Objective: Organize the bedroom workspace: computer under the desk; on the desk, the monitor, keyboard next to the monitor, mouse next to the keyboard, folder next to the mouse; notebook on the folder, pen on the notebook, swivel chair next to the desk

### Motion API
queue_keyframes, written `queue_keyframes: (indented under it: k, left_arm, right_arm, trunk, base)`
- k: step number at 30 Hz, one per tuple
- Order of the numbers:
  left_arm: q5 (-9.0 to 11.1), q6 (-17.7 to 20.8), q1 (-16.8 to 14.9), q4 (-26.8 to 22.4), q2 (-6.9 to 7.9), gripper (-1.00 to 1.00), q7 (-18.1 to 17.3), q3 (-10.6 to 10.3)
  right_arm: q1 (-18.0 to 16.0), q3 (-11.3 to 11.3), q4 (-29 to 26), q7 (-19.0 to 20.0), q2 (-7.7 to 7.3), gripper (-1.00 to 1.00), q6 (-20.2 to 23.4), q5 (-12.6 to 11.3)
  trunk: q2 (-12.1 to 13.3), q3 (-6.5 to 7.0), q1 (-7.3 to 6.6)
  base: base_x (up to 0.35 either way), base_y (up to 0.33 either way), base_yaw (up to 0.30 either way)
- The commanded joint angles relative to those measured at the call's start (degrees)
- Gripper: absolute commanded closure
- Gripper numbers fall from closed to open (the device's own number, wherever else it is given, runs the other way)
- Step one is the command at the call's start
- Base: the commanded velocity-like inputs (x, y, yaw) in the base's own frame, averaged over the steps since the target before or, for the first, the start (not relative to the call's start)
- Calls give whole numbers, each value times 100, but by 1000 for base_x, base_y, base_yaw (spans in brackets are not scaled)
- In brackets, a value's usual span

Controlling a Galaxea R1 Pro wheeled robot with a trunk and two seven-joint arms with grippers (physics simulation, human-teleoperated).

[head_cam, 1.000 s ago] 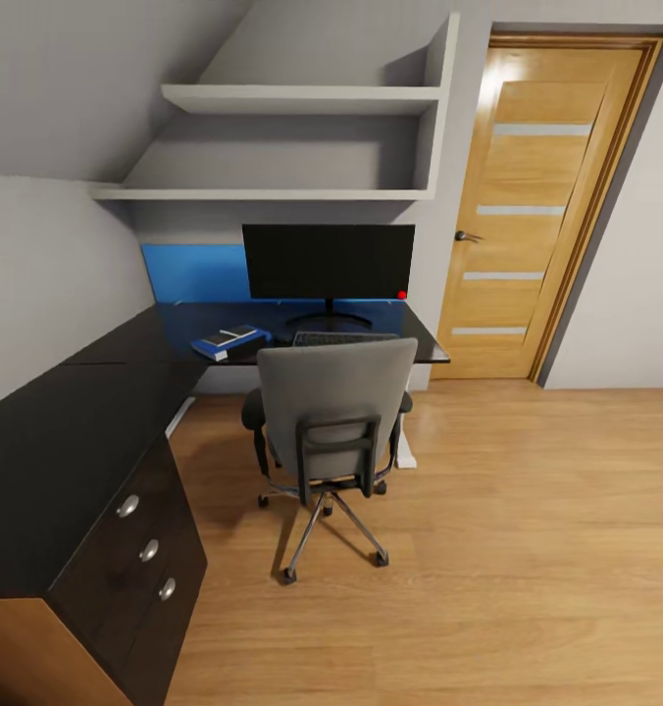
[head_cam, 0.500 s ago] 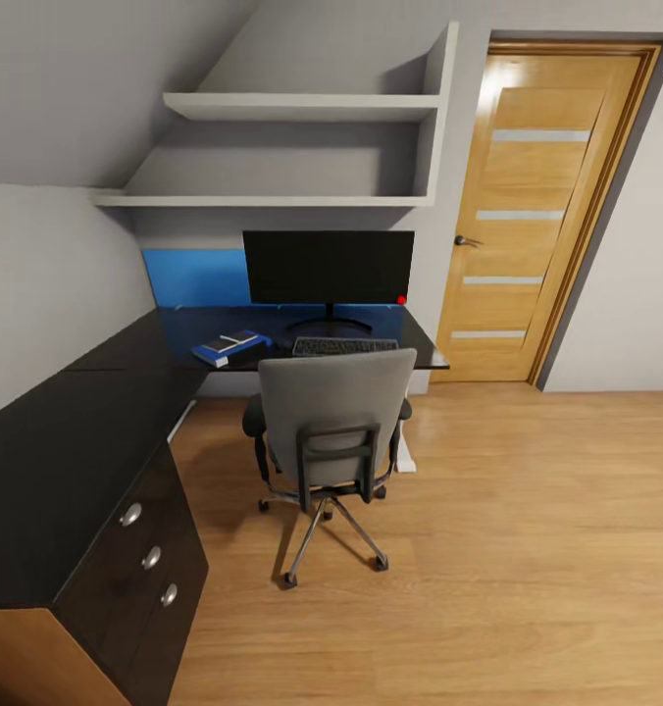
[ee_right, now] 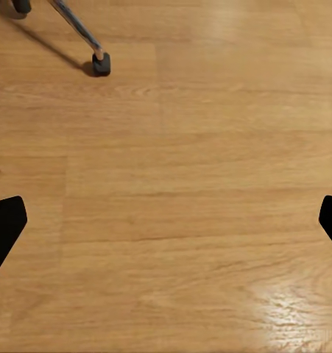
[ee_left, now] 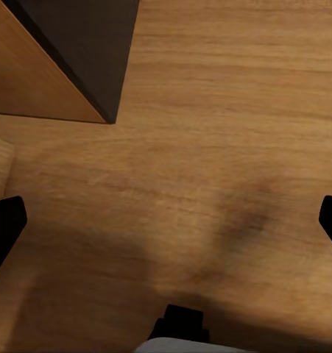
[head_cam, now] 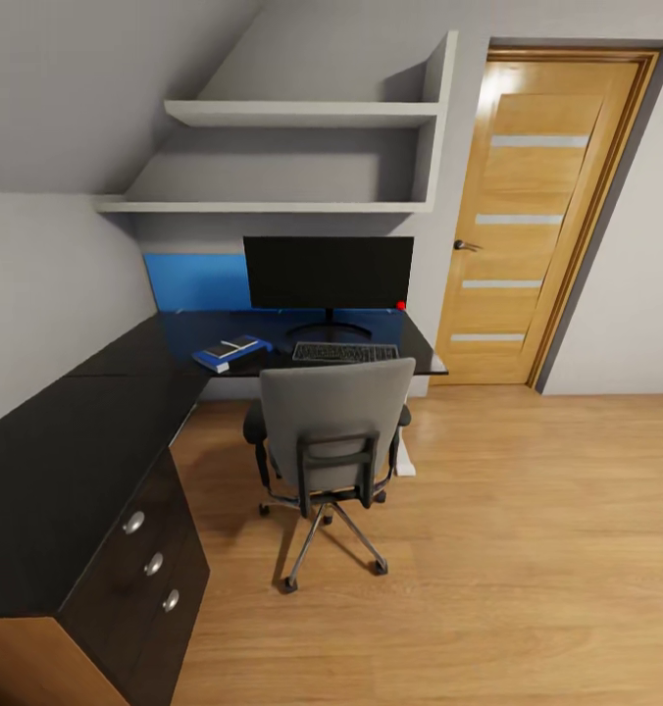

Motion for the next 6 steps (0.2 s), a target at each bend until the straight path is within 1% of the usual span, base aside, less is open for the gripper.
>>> queue_keyframes:
  k: [1,6]
  left_arm:
    - [19,-12,-3,2,1,-100,43,-47]
    - [21,3,-3,2,9,-100,46,-44]
  right_arm:
    - [-4,48,11,-58,2,-100,-11,18]
    - [-5,48,11,-59,2,-100,-11,18]
  trunk:
    - [39,13,-23]
    - [239,103,-133]
  base:
    - [0,0,0]
    - [0,0,0]
